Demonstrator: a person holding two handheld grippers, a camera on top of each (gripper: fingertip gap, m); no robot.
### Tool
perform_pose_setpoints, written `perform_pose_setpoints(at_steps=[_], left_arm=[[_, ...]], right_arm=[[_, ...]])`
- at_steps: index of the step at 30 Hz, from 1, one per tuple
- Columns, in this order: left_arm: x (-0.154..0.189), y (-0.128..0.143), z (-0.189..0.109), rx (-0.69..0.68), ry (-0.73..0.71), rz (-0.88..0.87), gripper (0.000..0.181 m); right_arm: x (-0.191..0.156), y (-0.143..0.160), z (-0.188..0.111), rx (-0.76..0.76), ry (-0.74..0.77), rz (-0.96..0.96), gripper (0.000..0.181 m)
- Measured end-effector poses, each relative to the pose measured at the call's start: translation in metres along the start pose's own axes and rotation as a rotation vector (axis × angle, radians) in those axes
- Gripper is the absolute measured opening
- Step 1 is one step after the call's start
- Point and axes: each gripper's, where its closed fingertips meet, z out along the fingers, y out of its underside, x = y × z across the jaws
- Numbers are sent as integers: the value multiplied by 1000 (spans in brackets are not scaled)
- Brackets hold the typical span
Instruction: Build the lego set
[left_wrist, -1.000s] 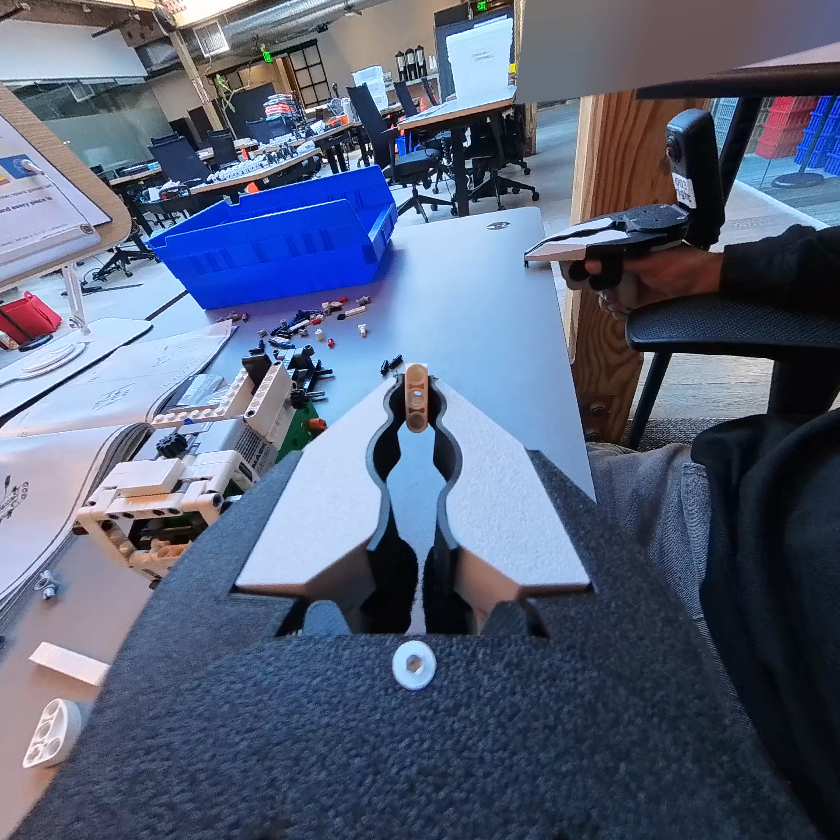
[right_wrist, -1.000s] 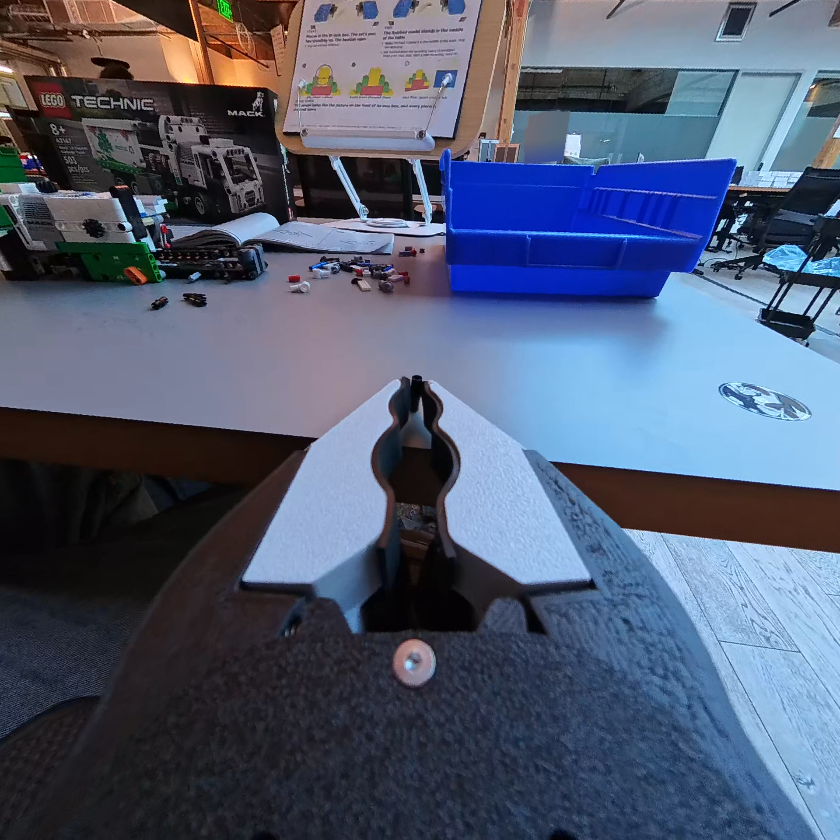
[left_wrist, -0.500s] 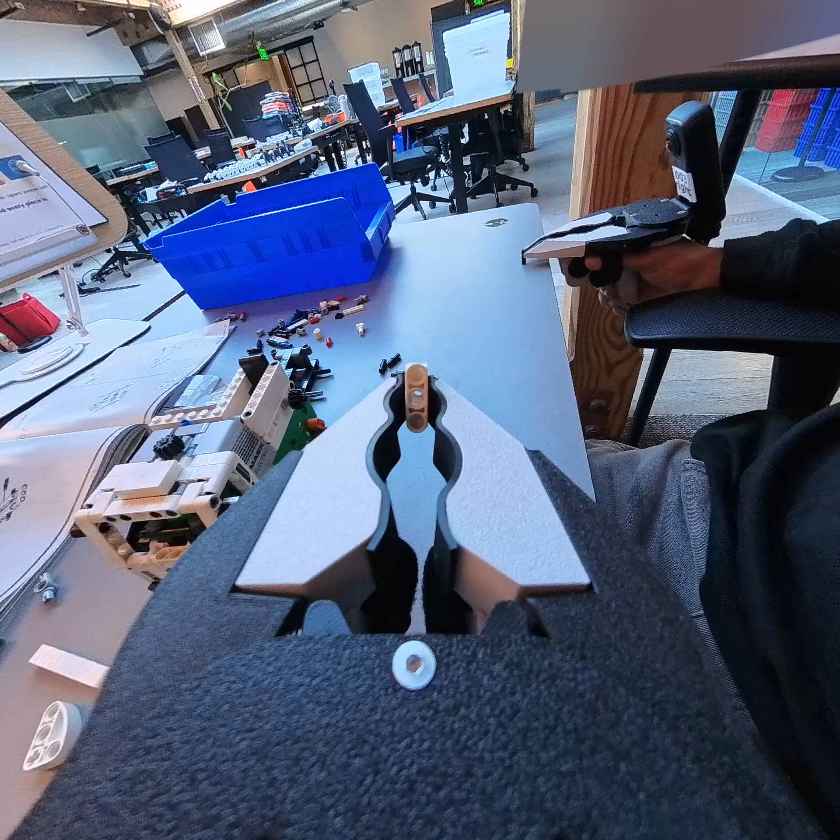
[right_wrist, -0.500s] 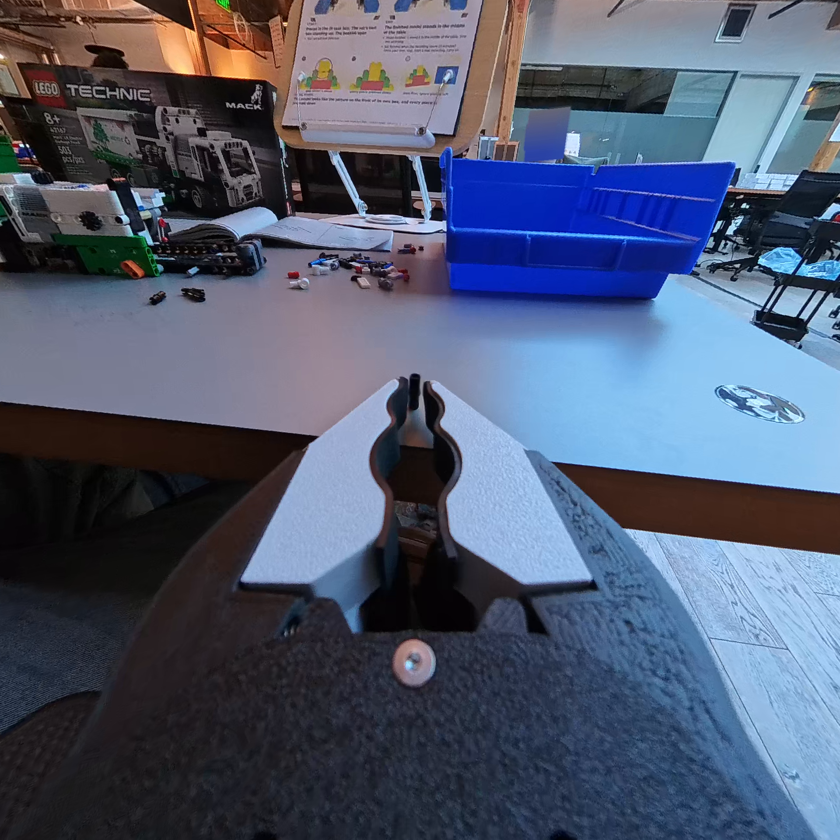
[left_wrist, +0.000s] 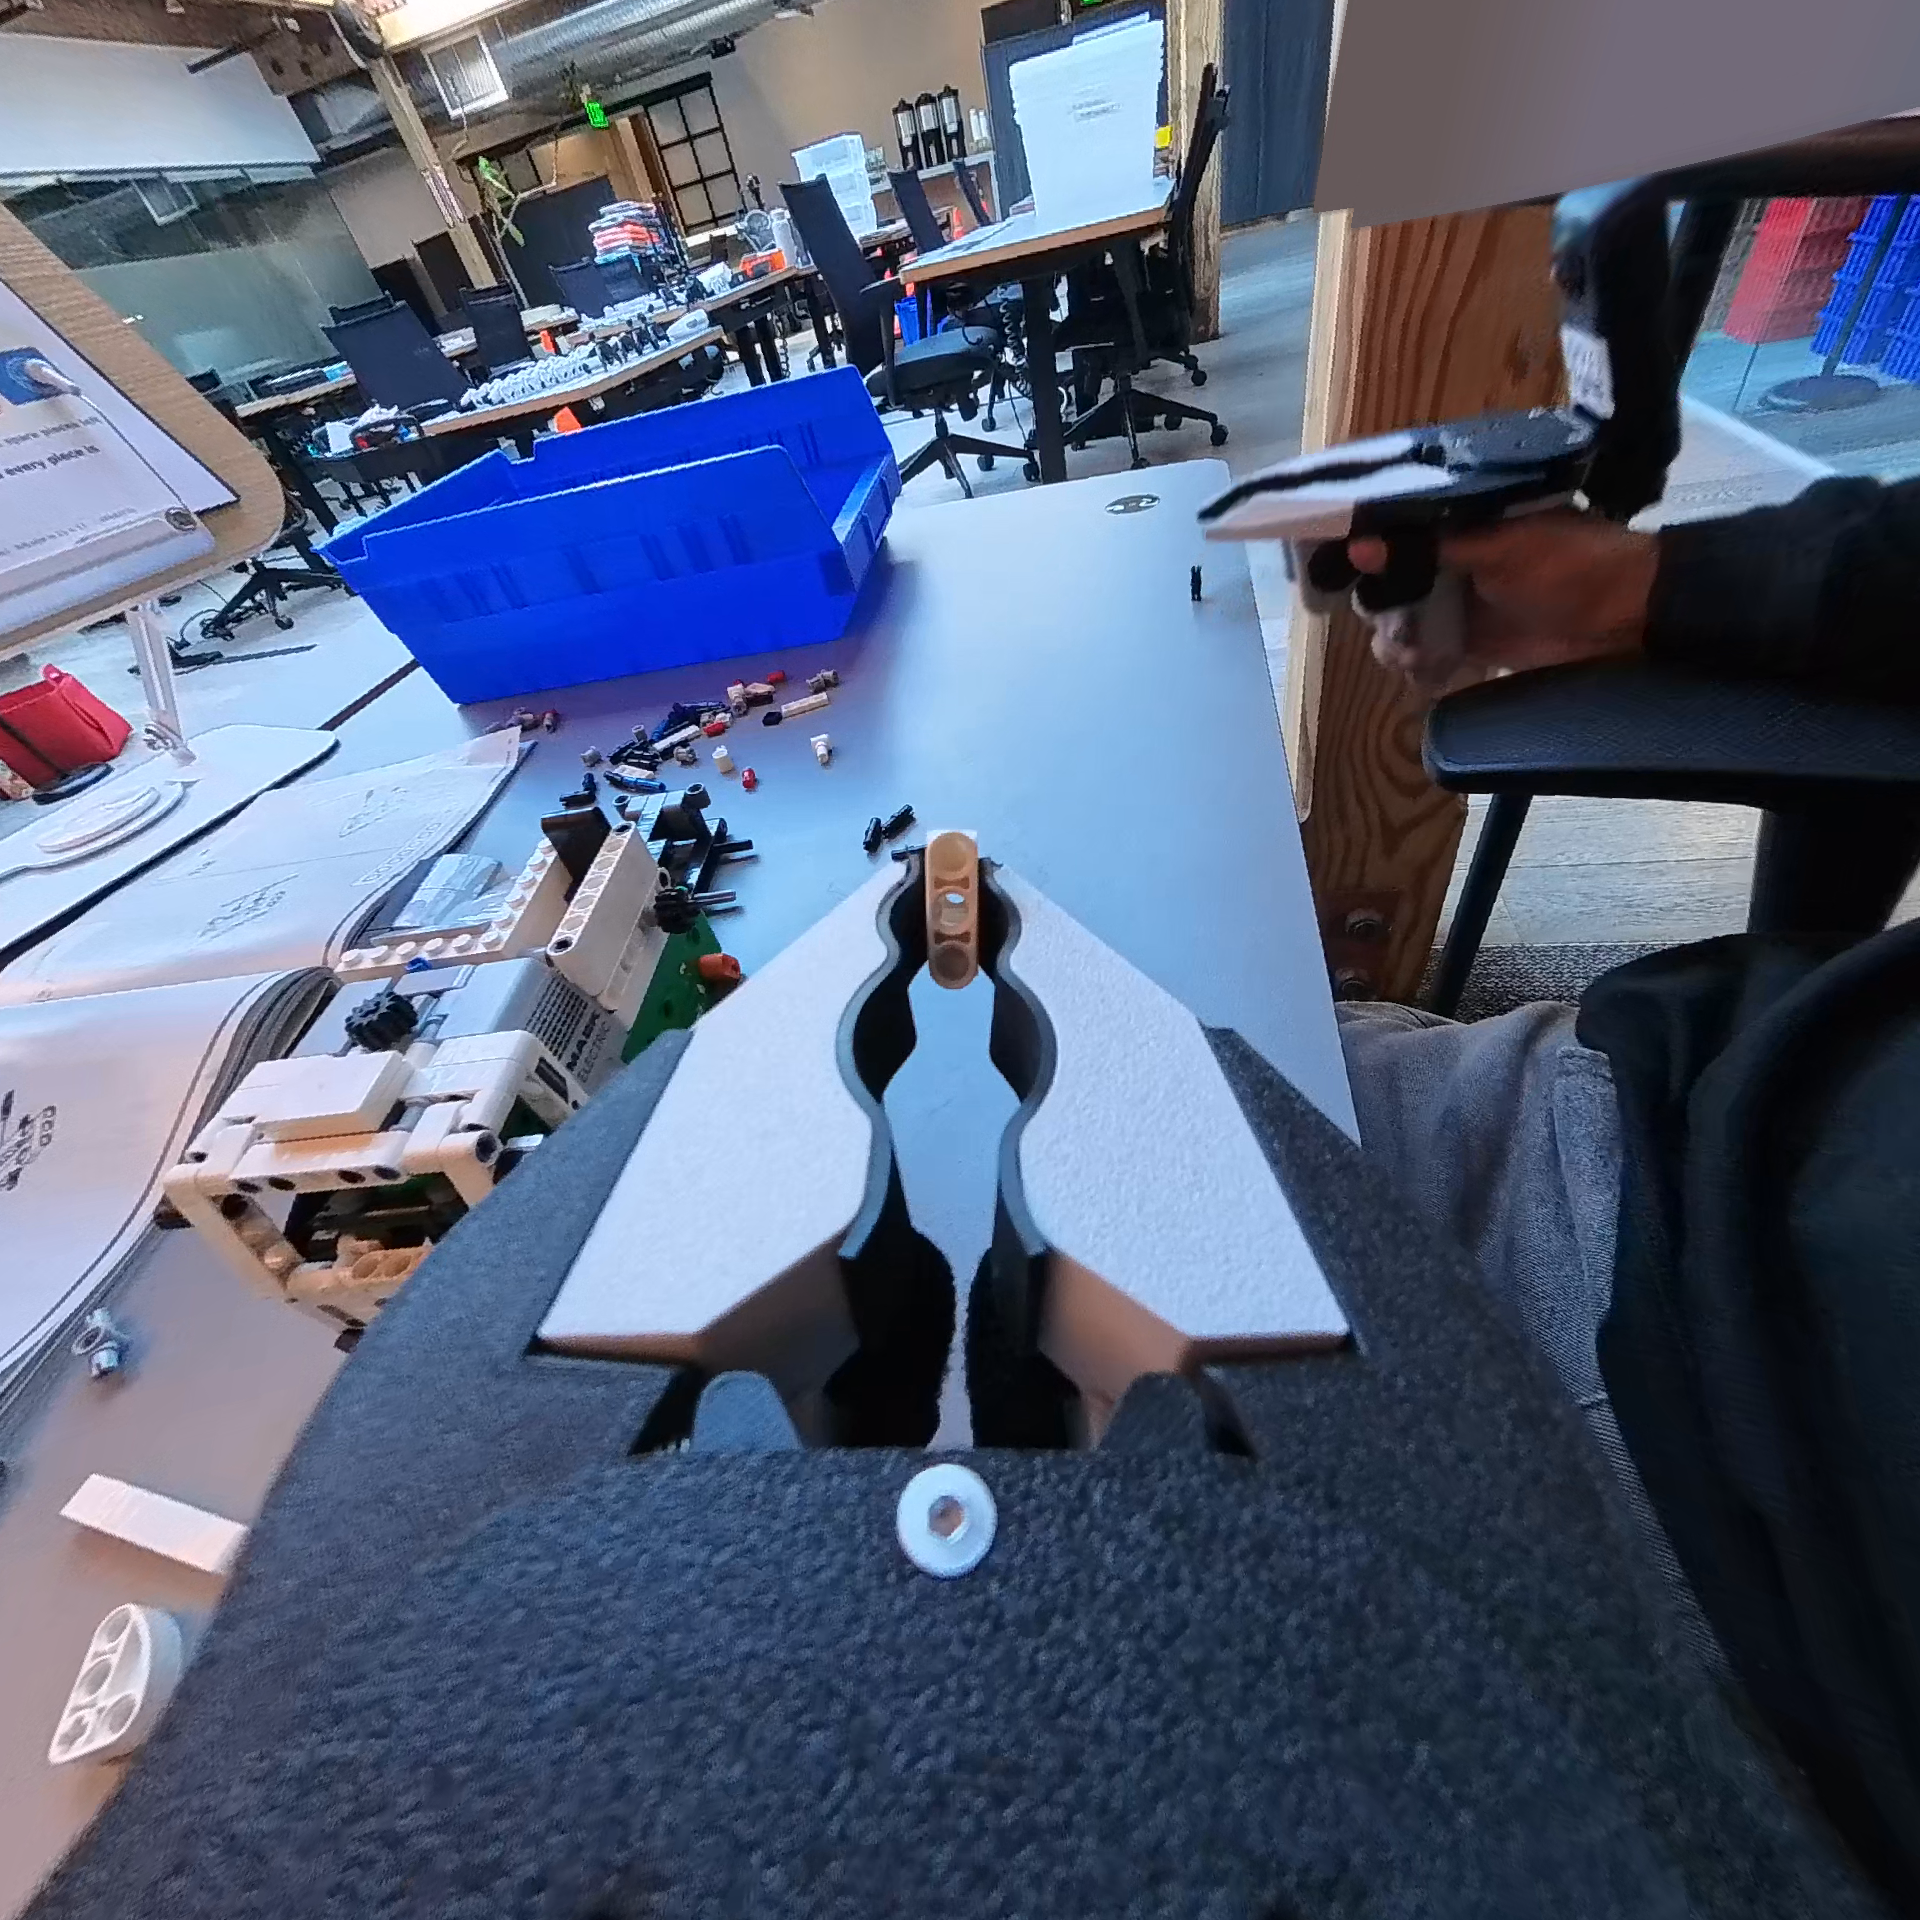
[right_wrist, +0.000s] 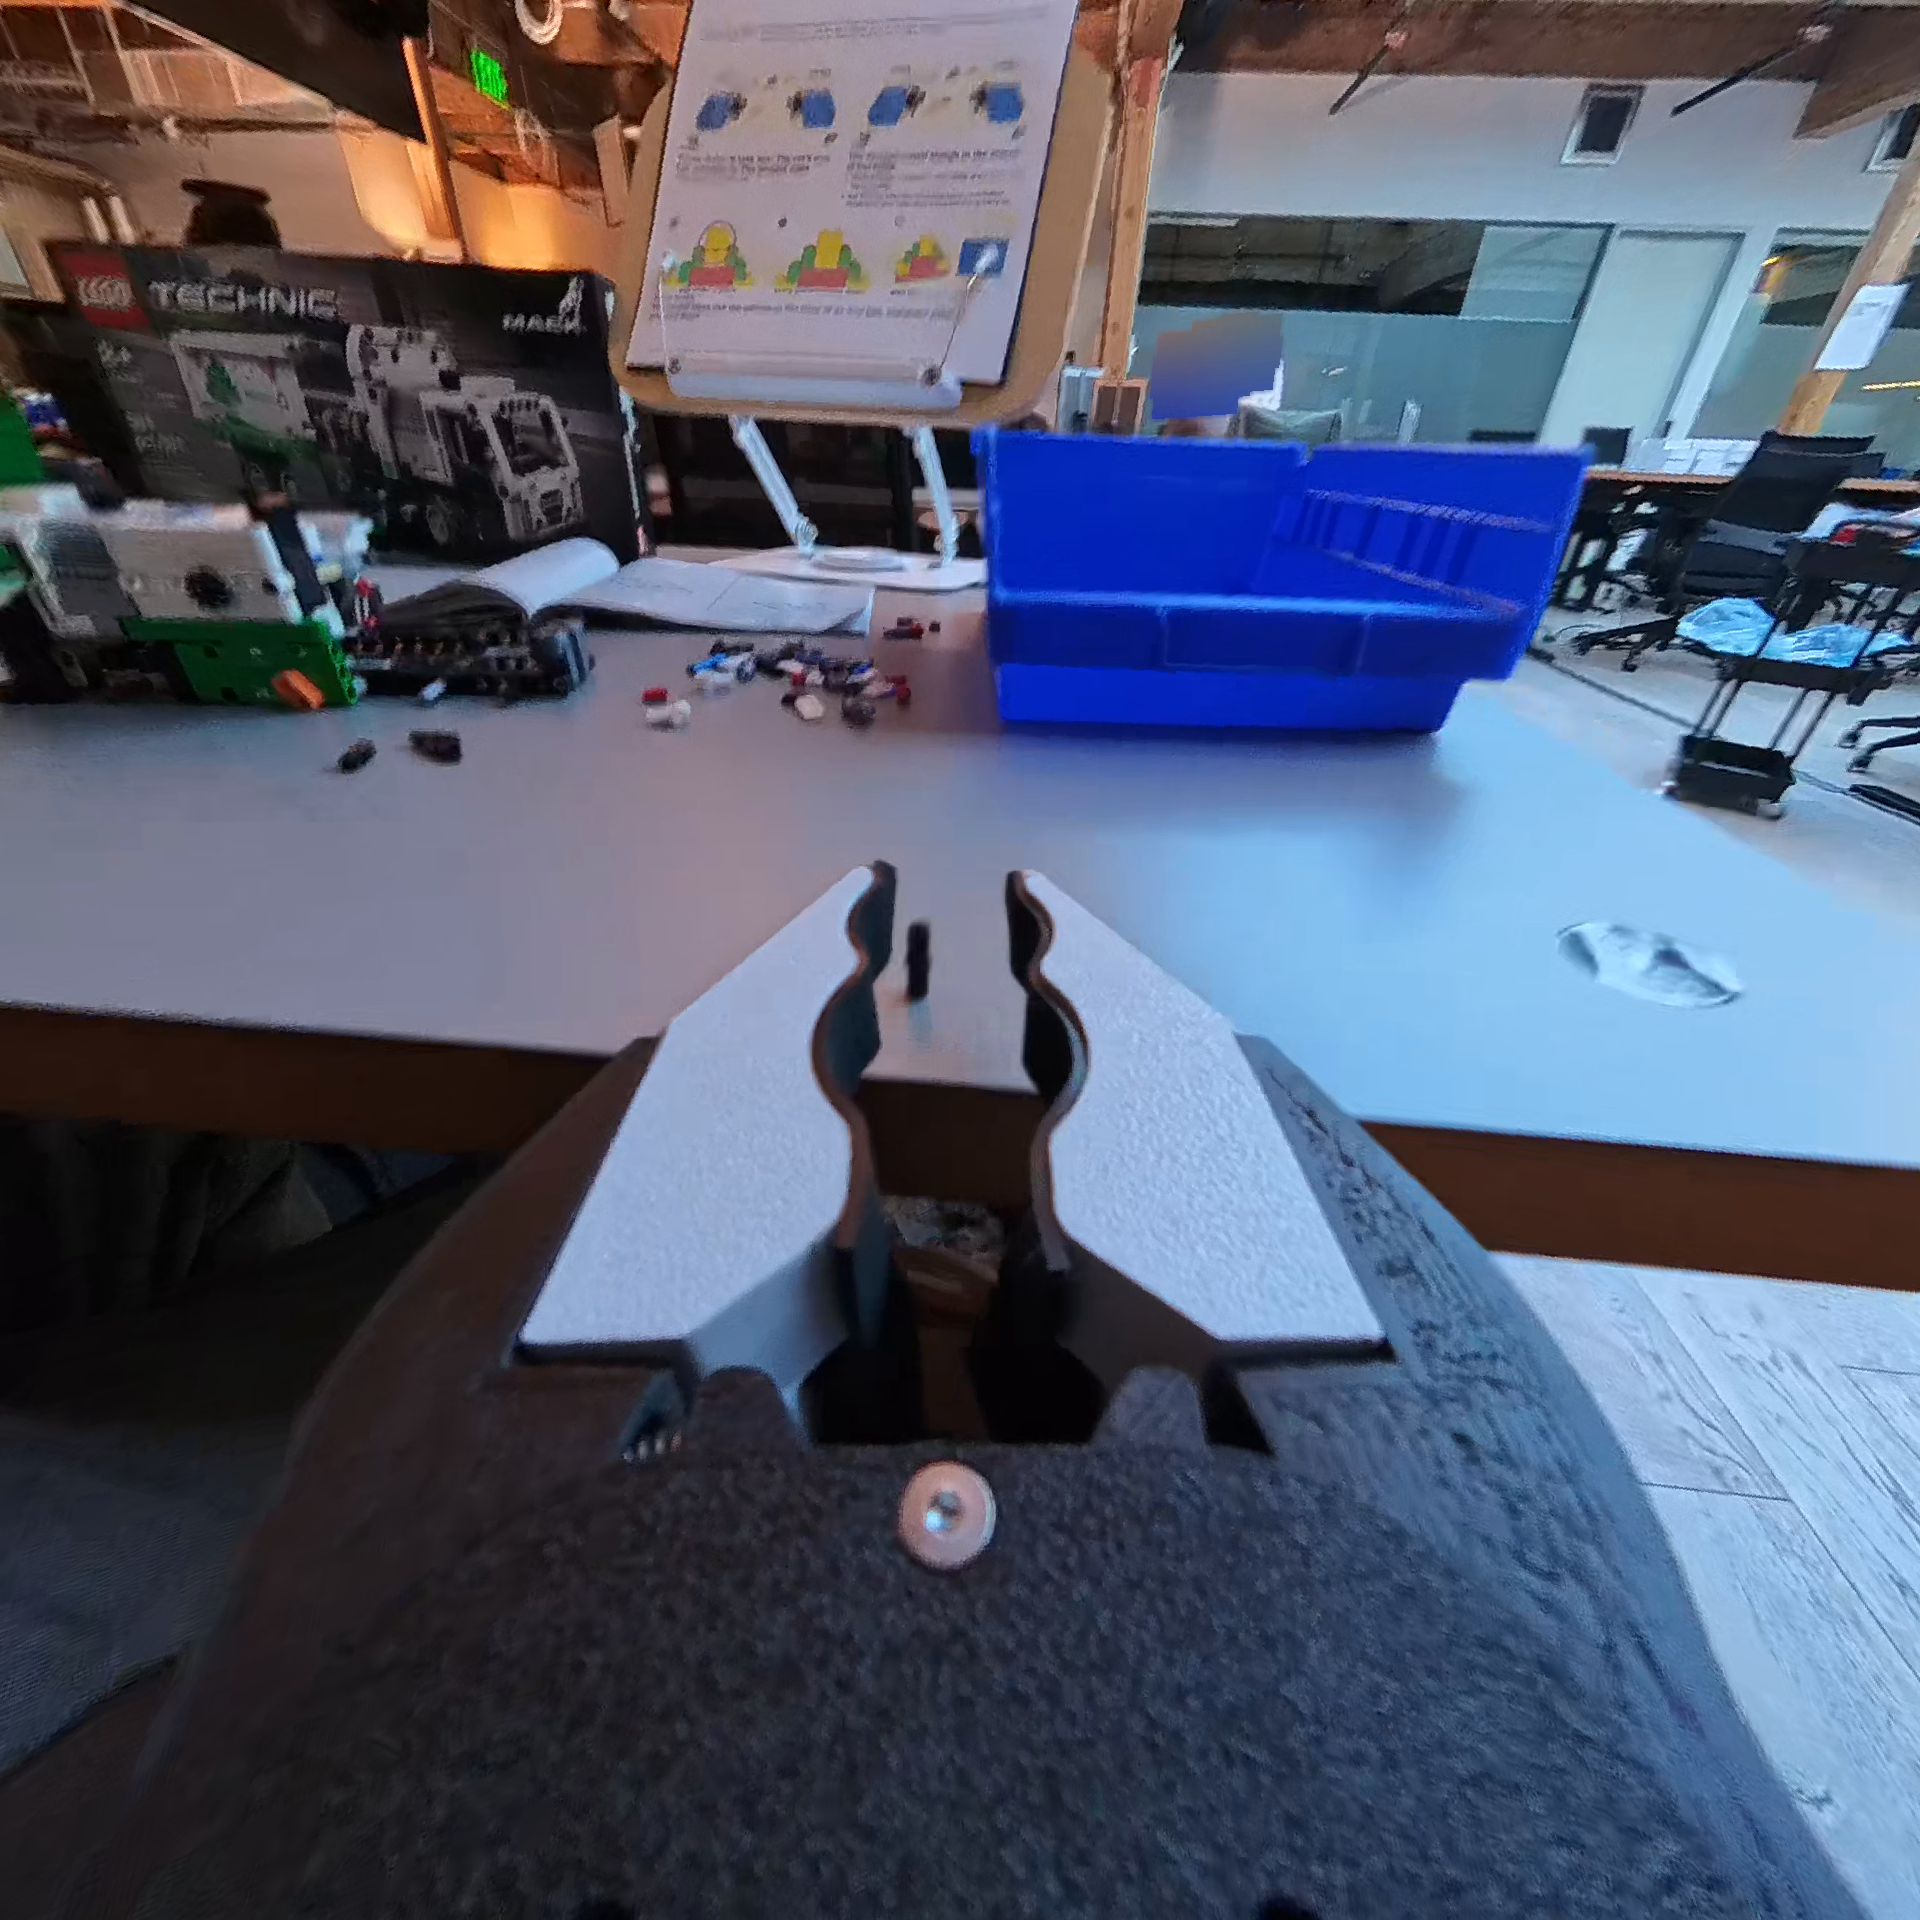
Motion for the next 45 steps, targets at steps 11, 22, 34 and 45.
perform_pose_setpoints(at_steps=[11,22,34,45], left_arm=[[3,2,2,-18,10,18,6],[2,1,1,-8,16,-1,6],[4,4,3,-27,27,13,6],[4,4,3,-29,29,13,6]], right_arm=[[-15,-25,-18,-939,-485,-341,28],[-10,15,-4,-1331,-602,-529,22],[-7,20,2,-1312,-618,-577,13],[-6,30,0,-1313,-628,-558,9]])
